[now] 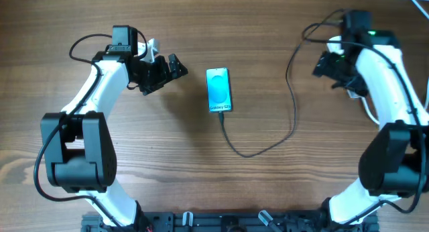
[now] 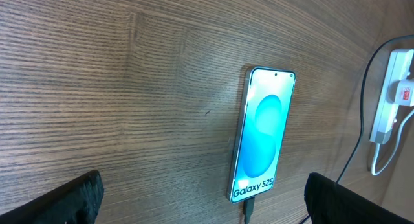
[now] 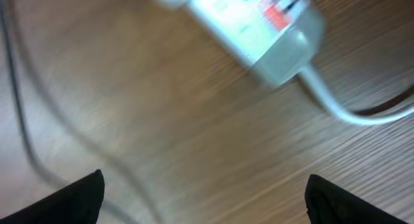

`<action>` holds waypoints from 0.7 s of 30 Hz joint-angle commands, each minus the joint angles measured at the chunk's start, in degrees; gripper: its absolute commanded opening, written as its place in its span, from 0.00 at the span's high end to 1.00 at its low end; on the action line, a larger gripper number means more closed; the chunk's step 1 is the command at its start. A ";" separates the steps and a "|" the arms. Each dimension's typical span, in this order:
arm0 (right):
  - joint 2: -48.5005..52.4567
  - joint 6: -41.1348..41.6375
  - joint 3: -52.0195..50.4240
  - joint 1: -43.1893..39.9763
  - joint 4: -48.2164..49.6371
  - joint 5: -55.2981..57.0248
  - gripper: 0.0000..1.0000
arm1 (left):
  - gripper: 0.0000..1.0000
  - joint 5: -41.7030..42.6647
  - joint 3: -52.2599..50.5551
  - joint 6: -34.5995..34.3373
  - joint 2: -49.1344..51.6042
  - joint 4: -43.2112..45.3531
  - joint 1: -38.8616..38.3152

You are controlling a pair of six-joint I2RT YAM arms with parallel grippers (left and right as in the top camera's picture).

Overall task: Plug charger to phone and switch on socket
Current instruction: 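Move the right gripper up to the white power strip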

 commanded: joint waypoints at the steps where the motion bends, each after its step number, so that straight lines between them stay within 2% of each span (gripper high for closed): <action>1: 0.09 -0.46 -0.24 -3.89 2.89 5.03 0.00 | 0.00 -0.35 0.50 -0.04 -1.60 0.00 0.44; 11: 4.81 -0.52 -0.24 -10.54 19.28 9.03 0.00 | 0.00 -0.37 0.50 -0.04 -1.60 0.00 0.44; 21: 14.47 -5.09 -0.24 -14.82 26.01 8.52 0.00 | 0.00 -0.35 0.50 -0.04 -1.60 0.00 0.44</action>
